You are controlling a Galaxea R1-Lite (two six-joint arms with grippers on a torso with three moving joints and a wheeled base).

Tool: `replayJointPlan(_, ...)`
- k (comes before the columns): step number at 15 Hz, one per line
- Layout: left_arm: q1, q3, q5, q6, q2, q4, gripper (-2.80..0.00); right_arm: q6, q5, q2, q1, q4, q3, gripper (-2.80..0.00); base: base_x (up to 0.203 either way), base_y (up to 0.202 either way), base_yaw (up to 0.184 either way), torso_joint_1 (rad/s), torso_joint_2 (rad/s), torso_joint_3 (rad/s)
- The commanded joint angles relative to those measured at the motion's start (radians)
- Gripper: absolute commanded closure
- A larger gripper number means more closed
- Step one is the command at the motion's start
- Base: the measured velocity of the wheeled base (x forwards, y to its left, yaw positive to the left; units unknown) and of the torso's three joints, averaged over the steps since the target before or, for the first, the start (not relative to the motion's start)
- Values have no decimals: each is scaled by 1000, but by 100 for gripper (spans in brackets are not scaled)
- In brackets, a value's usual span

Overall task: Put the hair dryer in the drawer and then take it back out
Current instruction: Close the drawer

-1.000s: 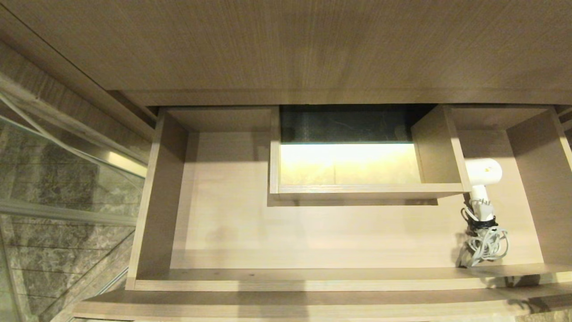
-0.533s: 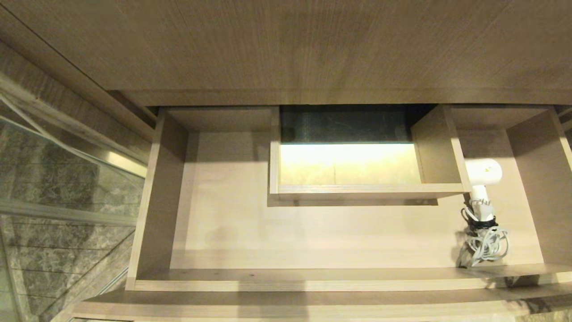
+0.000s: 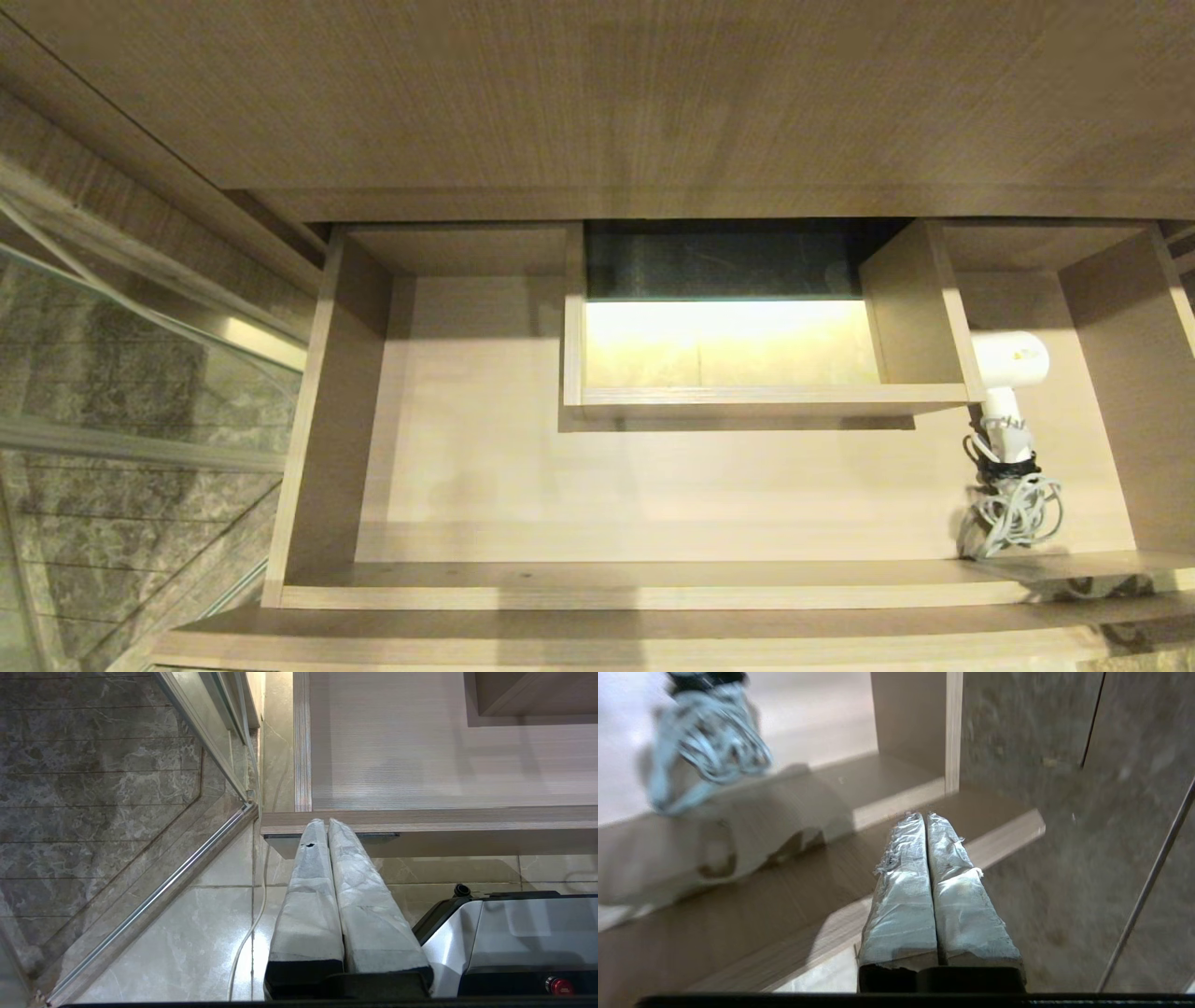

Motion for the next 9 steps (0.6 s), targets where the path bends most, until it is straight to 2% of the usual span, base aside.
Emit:
replayJointPlan(1,0,0,1,0,0,0,0,0,-4,55,-22,-5,-7,0,0,0,0,0,0,0)
replayJointPlan(4,0,-1,1,0,0,0,0,0,-4,101,-56,3,-13,0,0,0,0,0,0,0)
replayJointPlan(9,0,0,1,0,0,0,0,-31,-24,146,-62,19,-7,0,0,0,0,0,0,0)
